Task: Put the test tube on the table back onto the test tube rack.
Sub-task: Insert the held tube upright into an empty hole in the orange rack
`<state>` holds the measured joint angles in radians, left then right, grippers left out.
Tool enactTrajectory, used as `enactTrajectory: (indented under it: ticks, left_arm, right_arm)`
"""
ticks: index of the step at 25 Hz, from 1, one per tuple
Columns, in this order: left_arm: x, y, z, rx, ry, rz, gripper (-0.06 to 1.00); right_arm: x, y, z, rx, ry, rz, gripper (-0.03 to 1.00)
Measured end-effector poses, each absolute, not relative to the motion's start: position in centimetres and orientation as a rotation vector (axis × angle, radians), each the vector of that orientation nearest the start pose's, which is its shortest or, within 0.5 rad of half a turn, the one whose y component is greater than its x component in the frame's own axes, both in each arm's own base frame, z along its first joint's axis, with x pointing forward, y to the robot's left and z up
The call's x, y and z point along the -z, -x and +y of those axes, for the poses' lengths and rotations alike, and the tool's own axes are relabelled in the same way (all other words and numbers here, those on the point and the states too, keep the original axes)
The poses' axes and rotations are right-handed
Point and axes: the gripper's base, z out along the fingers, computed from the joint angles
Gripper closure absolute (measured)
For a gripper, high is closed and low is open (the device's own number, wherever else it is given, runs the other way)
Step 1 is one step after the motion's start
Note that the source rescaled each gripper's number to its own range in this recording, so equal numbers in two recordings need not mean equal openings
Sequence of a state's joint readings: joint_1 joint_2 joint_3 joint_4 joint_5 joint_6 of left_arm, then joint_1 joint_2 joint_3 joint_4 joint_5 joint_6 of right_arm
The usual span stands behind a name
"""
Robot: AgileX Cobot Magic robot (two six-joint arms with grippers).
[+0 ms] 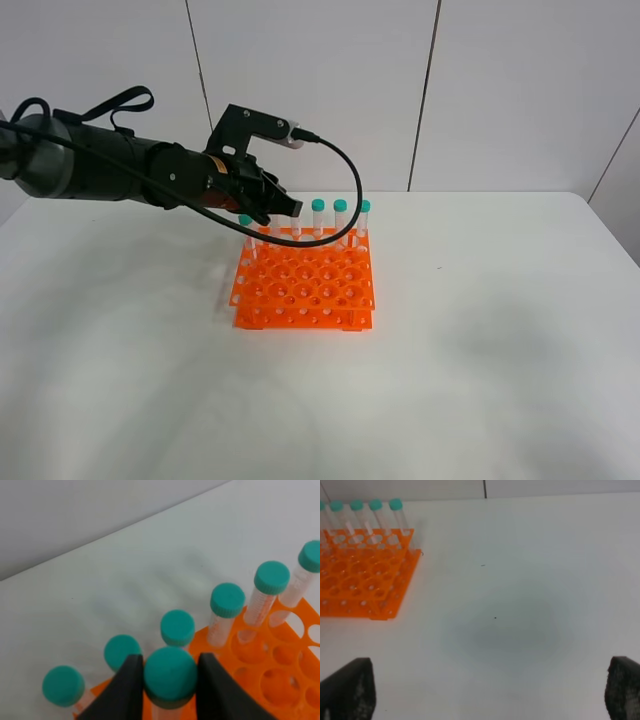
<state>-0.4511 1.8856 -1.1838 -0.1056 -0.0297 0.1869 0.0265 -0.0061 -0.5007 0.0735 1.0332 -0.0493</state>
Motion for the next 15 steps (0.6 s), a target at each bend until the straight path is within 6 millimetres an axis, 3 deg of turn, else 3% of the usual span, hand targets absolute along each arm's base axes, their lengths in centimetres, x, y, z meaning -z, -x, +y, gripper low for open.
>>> enactTrajectory:
  ticks: [9, 15]
  left_arm:
    - [-20.2, -37.7, -18.2, 0.209, -0.563, 2.075, 0.94]
    - [-18.8, -37.9, -18.2, 0.203, -0.571, 2.102, 0.94]
  right_arm:
    - [-28.0, 0.5, 0.6, -0.073, 0.079, 2.007, -0.03]
    - [-28.0, 0.5, 0.6, -0.073, 0.079, 2.007, -0.03]
